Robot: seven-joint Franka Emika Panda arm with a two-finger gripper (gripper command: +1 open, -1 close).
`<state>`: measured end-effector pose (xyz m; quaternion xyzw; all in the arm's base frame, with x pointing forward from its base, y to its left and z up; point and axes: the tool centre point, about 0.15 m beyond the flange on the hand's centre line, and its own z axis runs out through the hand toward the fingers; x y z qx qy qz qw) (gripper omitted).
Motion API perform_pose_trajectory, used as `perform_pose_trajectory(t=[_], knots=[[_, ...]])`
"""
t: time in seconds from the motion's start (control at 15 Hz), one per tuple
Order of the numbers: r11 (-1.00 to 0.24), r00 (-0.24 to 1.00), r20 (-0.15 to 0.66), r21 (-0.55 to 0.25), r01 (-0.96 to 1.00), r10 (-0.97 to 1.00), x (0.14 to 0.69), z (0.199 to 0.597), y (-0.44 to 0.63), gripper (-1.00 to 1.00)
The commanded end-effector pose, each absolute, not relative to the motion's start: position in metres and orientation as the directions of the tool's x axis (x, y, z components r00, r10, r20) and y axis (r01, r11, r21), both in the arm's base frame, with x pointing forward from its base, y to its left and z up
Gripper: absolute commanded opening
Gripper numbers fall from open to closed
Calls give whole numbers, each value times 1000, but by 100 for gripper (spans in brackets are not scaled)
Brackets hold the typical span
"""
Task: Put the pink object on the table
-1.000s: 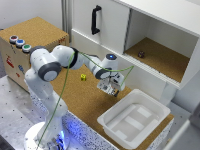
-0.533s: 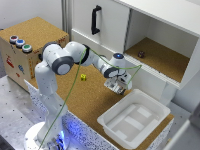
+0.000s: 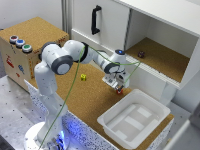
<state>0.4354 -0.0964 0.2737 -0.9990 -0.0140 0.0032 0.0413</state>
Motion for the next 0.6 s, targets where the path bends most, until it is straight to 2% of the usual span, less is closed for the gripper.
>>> perform_pose_trajectory(t=[0.0, 0.53], knots=[[-981, 980, 107, -77, 178, 170, 362, 297, 4, 100], [-892, 902, 36, -136, 431, 430, 349, 258, 118, 100]])
